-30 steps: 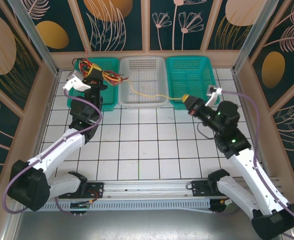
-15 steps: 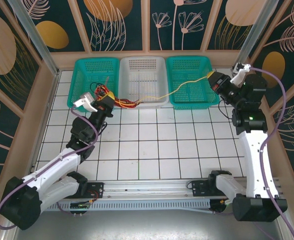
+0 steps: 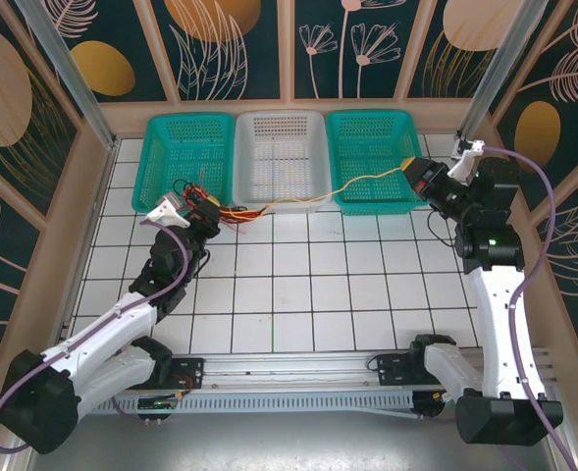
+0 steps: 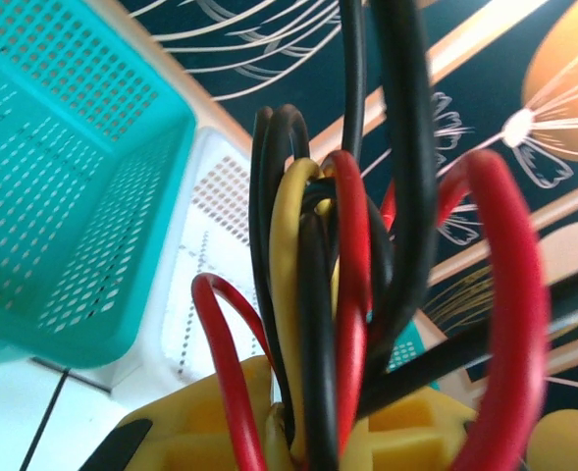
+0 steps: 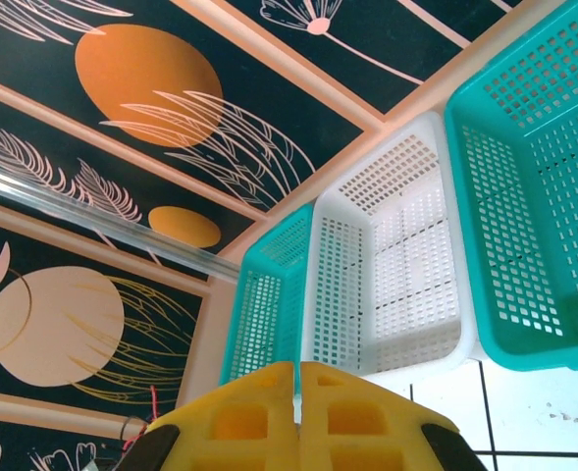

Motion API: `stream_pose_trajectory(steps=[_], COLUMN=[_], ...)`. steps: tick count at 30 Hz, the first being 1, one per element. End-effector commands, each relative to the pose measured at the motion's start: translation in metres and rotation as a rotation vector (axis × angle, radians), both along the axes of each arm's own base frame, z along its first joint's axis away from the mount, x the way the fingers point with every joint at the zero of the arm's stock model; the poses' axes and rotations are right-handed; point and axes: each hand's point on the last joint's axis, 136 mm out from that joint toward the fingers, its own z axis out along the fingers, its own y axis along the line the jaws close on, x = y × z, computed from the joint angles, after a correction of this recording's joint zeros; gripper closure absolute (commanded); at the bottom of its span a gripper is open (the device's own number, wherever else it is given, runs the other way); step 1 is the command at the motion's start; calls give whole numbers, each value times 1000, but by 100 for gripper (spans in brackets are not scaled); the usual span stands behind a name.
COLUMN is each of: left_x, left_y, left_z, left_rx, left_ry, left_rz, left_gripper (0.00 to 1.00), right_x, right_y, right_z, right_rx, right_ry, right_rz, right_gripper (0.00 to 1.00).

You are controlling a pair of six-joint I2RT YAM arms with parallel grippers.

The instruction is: Untangle the cables

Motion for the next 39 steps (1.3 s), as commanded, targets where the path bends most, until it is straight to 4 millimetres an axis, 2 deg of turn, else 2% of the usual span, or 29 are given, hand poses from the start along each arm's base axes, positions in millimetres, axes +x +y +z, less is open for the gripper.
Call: stream_pose_trajectory(steps=[1,5,7,11,13,16,20,25,31,36,37,39], left_x=[-2,-3,1,3,0,-5,-9,-15,-18,-20,-20,-21], left_y=[41,49,43,27,22,20,9,-18,-48,-58,-57,-54], left_z=[-29,-23,-25,-41,-47,-51,-58,-74,-88,-104,-106,-108], left_rx=[42,48,82,86,105,108,98,-25,-136,-169,-163,-154], left_ry=[127,128,130,159,167,158,166,172,197,222,228,237], left_rz=[212,261,232,152,127,105,46,-79,-196,-211,-207,-190], left_gripper=[100,100,100,100,100,100,100,100,100,100,97,69], right_x=[-2,-16,-23,-25,-19,-3,18,32,33,31,31,31], right_y=[-15,11,13,-3,-14,-25,-28,-33,-33,-35,-37,-41], right_z=[39,24,31,63,80,95,102,88,52,35,35,40], right_rx=[16,7,-9,-52,-70,-66,-49,-72,-89,-105,-115,-142], right_ry=[-139,-127,-143,-179,-185,-177,-168,-132,-69,-42,-41,-49], right_rz=[-76,-6,-15,-99,-145,-176,-186,-213,-204,-214,-224,-245], right_gripper=[100,100,100,100,100,100,100,100,100,100,100,100])
